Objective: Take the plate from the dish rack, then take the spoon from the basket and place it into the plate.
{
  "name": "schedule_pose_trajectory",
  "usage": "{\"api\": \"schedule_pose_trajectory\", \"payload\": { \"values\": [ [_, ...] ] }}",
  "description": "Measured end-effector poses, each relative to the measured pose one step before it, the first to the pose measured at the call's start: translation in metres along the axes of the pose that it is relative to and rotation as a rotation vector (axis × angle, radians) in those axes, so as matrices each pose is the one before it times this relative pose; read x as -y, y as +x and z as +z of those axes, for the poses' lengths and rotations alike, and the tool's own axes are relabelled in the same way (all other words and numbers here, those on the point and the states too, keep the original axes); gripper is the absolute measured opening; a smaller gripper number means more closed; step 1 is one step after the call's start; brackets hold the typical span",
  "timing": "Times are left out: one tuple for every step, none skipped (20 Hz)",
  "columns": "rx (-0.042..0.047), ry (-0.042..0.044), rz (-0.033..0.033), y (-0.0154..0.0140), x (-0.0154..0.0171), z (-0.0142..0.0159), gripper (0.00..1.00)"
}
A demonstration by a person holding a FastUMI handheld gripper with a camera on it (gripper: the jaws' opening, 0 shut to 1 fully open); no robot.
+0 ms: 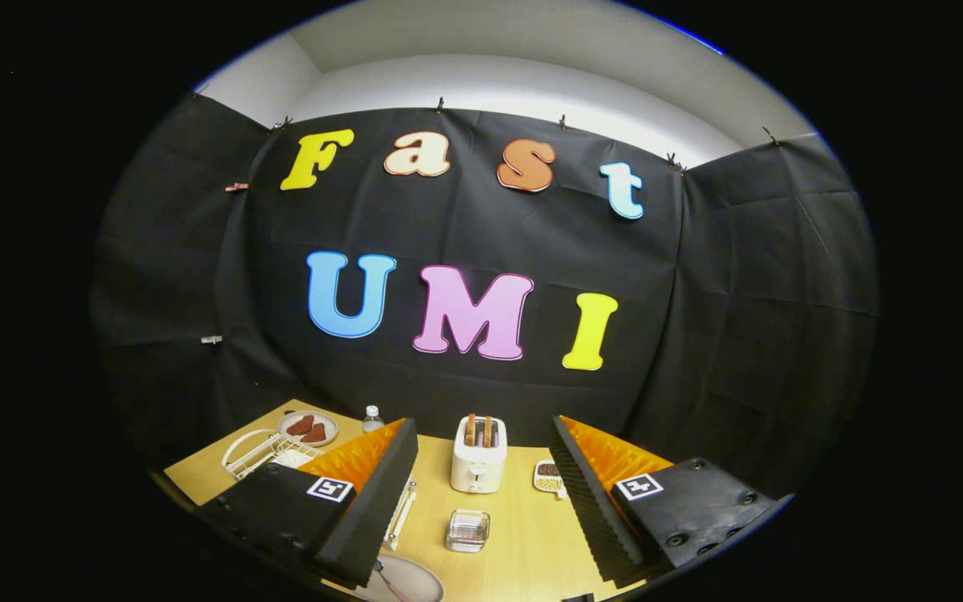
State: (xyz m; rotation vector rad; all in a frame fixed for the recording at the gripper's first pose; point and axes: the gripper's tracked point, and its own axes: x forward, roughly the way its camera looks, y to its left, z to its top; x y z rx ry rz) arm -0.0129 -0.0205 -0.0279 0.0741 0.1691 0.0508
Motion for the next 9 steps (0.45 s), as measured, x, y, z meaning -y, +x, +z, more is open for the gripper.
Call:
{"api": "schedule_pose_trajectory", "payload": {
  "values": [
    [-0.00435, -0.00331, -0.00172, -0.00054, 0.00073, -0.00109, 0.98],
    [-0.00087, -0.00155, -0.00196, 0.00027, 0.00136, -0.00012, 0.98],
    [0.00019, -0.00005, -0.00191, 0.00036, 0.00112, -0.00024, 0.98],
    [-0.00066, -0.00118, -0.00091, 0.00019, 0.00045, -0.00151, 0.98],
    [-0.00327, -0.00166, -0.00432, 0.00014, 0.00277, -0.00070, 0.98],
    [0.00009, 0.00151, -0.00071, 0.00025, 0.00133, 0.00047, 0.98],
    [0.00123, 0.00455, 0.00041, -0.00039, 0.00023, 0.00075, 0.98],
    [0.00089, 0.00602, -0.00091, 0.00057, 0.00042, -0.00014, 0.98],
    [0.00100, 0.00429, -0.00200, -0.00080, 0.00057, -0.00004, 0.98]
  ]
}}
